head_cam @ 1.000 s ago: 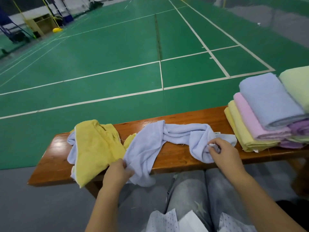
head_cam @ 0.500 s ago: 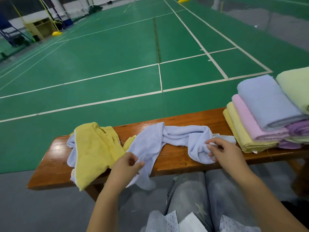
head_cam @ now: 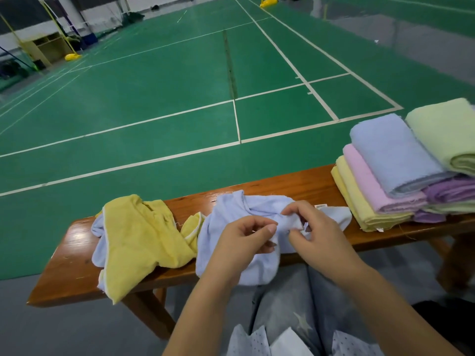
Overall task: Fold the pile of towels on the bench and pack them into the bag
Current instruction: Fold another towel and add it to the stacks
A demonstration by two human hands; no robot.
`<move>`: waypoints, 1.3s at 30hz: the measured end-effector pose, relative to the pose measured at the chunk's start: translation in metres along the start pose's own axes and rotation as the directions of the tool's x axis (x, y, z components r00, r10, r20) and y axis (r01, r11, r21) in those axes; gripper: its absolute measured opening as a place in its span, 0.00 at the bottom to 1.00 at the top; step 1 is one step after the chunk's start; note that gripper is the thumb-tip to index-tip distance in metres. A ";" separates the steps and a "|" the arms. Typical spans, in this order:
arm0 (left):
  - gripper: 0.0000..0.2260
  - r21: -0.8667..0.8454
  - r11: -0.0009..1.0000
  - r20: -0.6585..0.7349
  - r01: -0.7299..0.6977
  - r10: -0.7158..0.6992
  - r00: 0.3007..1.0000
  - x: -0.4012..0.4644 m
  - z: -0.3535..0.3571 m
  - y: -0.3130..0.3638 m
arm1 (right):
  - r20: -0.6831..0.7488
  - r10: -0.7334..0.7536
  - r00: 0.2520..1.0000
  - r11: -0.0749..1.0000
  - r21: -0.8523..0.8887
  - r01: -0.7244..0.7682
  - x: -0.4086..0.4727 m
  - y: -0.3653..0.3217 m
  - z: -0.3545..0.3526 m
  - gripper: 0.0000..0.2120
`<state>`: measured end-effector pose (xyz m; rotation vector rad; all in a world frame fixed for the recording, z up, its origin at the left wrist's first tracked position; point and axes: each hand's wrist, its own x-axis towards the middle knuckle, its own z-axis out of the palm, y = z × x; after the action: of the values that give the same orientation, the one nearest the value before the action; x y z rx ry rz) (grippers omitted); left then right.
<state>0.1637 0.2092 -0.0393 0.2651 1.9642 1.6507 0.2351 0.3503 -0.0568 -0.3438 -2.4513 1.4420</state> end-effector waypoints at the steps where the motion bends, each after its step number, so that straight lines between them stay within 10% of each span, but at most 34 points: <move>1: 0.05 -0.035 0.999 0.010 0.021 -0.021 1.000 0.000 0.001 0.000 | -0.007 0.012 1.000 1.000 0.017 -0.011 0.000 0.000 0.001 0.14; 29: 0.08 -0.211 0.973 -0.009 0.094 -0.098 0.995 0.006 0.000 -0.012 | 0.158 -0.184 0.970 0.946 -0.241 0.219 0.004 0.009 0.012 0.17; 36: 0.09 0.211 0.958 0.247 0.195 -0.245 0.937 0.031 -0.009 -0.013 | 0.121 -0.077 0.990 0.967 -0.233 0.104 0.000 0.036 0.010 0.08; 39: 0.06 0.474 0.864 0.098 0.169 -0.243 0.965 0.063 -0.023 -0.009 | 0.114 -0.004 0.994 0.976 -0.214 0.029 -0.006 0.051 0.009 0.06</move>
<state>0.1011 0.2183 -0.0637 0.3343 2.1572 0.9785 0.2411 0.3655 -0.1067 -0.2925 -2.7030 1.2215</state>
